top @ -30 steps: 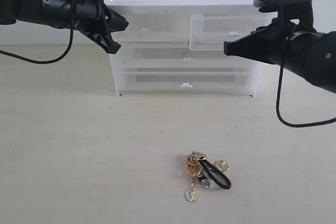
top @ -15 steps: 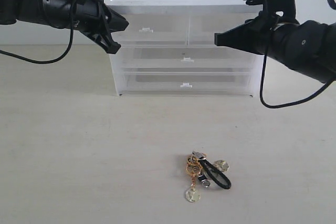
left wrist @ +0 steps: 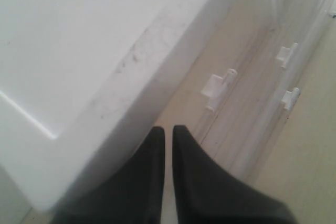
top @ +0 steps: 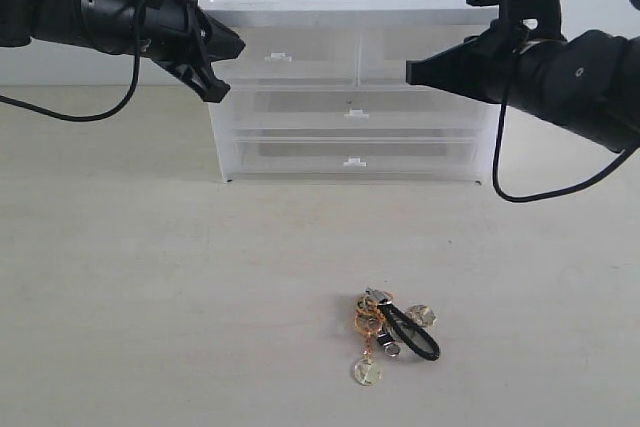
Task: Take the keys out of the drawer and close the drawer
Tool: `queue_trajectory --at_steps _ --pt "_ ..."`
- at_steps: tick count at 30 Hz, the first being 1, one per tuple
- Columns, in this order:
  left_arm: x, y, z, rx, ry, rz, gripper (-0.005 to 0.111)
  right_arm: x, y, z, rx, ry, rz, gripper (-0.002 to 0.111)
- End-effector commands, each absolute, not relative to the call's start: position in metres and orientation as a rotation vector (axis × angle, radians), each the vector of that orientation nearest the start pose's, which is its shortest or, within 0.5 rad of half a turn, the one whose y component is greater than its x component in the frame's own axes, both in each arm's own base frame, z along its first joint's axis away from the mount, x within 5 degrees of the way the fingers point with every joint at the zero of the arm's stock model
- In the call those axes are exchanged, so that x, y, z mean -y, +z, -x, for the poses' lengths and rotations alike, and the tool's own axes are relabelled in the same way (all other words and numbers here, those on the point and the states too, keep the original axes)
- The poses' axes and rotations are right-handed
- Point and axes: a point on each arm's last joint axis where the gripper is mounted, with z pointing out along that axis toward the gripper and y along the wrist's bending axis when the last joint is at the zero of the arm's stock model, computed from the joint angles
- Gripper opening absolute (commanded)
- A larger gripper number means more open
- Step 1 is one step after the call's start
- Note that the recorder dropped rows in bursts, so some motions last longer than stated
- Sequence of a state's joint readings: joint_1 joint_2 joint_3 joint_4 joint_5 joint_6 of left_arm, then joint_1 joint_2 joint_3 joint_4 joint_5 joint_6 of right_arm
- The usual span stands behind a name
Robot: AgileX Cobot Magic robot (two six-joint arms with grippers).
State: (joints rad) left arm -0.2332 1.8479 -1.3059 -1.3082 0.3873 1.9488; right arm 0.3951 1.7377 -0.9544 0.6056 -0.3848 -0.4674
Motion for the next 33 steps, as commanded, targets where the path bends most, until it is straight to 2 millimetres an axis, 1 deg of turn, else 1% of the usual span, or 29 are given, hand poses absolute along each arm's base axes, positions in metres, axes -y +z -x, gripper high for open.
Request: queue_trajectory --at_steps 1,5,8,10,12,15,16,17,19,20,21,22,24,26,27,28,30,31,33 --pt "0.124 0.258 -0.408 -1.788 -0.079 -1.001 0.004 -0.116 0.227 -0.338 -1.926 0.119 0.120 0.000" --pt "0.124 0.258 -0.408 -1.789 -0.081 -0.999 0.004 -0.108 0.237 -0.314 -1.916 0.135 0.106 0.000" --pt "0.125 0.258 -0.406 -1.821 -0.143 -0.951 0.004 -0.098 0.245 -0.290 -1.901 0.158 0.082 0.000" --pt "0.126 0.258 -0.405 -1.811 -0.150 -0.973 0.004 -0.091 0.248 -0.274 -1.890 0.161 0.079 0.000" --pt "0.126 0.262 -0.404 -1.797 -0.138 -0.980 0.004 -0.086 0.250 -0.262 -1.870 0.153 0.078 0.000" --pt "0.128 0.270 -0.400 -1.779 -0.175 -0.979 0.004 -0.079 0.249 -0.252 -1.839 0.129 0.065 0.000" --pt "0.130 0.276 -0.395 -1.763 -0.218 -0.989 0.004 -0.077 0.246 -0.249 -1.840 0.123 0.064 0.000" --pt "0.131 0.278 -0.393 -1.766 -0.254 -0.983 0.004 -0.077 0.245 -0.248 -1.844 0.122 0.065 0.000" --pt "0.136 0.281 -0.384 -1.760 -0.344 -1.056 0.004 -0.077 0.242 -0.247 -1.864 0.126 0.072 0.000" --pt "0.139 0.284 -0.374 -1.764 -0.416 -1.127 0.004 -0.075 0.241 -0.243 -1.860 0.123 0.070 0.000" --pt "0.140 0.287 -0.368 -1.777 -0.459 -1.137 0.004 -0.074 0.242 -0.240 -1.856 0.122 0.068 0.000" --pt "0.140 0.292 -0.360 -1.802 -0.500 -1.153 0.004 -0.071 0.244 -0.233 -1.841 0.127 0.062 0.000" --pt "0.134 0.302 -0.350 -1.876 -0.492 -1.086 0.004 -0.065 0.250 -0.219 -1.806 0.141 0.055 0.000" --pt "0.128 0.315 -0.333 -1.916 -0.526 -0.982 0.004 -0.058 0.260 -0.201 -1.750 0.164 0.040 0.000" --pt "0.126 0.323 -0.318 -1.915 -0.562 -0.929 0.004 -0.055 0.263 -0.192 -1.728 0.175 0.034 0.000" --pt "0.125 0.326 -0.305 -1.913 -0.613 -0.878 0.004 -0.052 0.267 -0.185 -1.699 0.184 0.028 0.000" --pt "0.121 0.340 -0.270 -1.851 -0.745 -0.735 0.004 -0.046 0.271 -0.171 -1.655 0.207 0.007 0.000" --pt "0.117 0.340 -0.248 -1.813 -0.794 -0.697 0.004 -0.043 0.272 -0.164 -1.637 0.224 -0.005 0.000" --pt "0.113 0.342 -0.223 -1.754 -0.856 -0.654 0.004 -0.042 0.272 -0.157 -1.633 0.251 -0.013 0.000"
